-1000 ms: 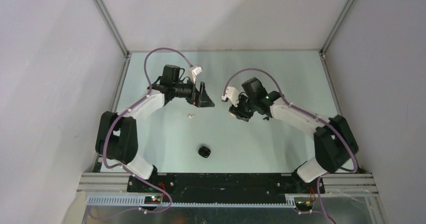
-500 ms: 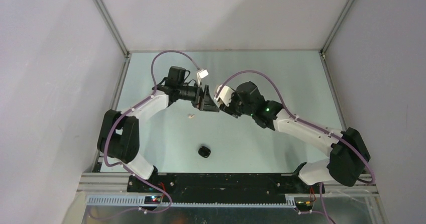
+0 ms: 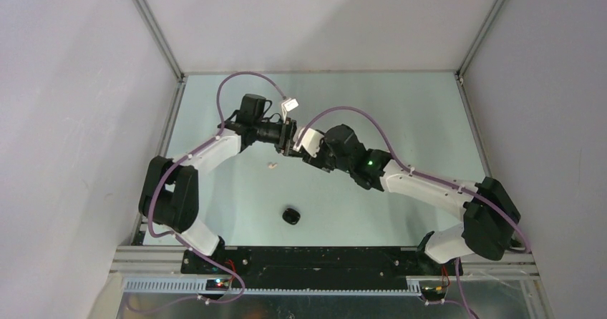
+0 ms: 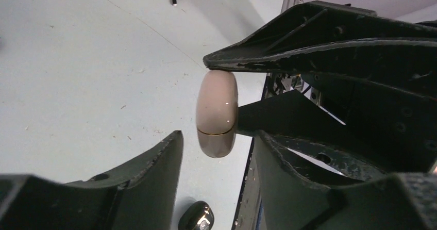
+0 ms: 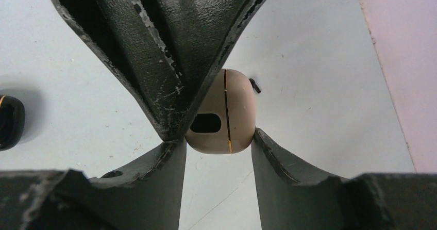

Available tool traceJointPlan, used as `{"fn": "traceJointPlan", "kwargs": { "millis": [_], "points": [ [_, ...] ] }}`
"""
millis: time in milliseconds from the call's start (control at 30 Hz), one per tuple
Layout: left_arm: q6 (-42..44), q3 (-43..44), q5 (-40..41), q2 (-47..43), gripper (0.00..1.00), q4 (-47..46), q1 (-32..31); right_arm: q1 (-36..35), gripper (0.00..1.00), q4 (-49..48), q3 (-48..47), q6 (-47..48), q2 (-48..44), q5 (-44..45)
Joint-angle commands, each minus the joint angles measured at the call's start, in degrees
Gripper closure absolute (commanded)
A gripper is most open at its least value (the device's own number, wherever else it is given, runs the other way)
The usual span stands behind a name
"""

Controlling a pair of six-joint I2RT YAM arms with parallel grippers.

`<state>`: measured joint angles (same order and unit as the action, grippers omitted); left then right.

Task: Insert the wireless bluetooth earbuds into the charging case
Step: Pick up the charging case at the center of the board.

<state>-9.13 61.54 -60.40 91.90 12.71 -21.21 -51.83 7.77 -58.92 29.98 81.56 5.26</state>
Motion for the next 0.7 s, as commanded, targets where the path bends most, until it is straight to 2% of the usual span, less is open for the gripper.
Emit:
{"fn": "traceJointPlan", "kwargs": {
  "millis": [0, 233, 500, 567, 667],
  "points": [
    [-0.74, 1.26, -2.34, -0.99, 0.43, -1.60, -0.25, -0.75, 0.65, -4.07, -0.13, -0.68, 0.79, 1.80],
    [-0.63, 1.37, -2.34, -0.34, 0.54, -1.62, -0.28, -1.49, 0.65, -4.54, 0.04, -1.25, 0.48, 1.95],
    [-0.10, 1.46, -2.11, -0.13, 0.80, -1.11, -0.30, -2.31, 0.64, -4.64, 0.06, -1.73, 0.33, 1.55],
    [0.20, 1.53, -2.03, -0.11, 0.81, -0.80, -0.31, -2.37, 0.59, -4.15, 0.10, -1.89, 0.09, 1.15],
    [1.32, 1.74, -1.77, -0.50, 0.82, 0.34, -0.27, -1.97, 0.39, -2.31, -0.28, -2.20, -1.14, -0.99]
  ]
}}
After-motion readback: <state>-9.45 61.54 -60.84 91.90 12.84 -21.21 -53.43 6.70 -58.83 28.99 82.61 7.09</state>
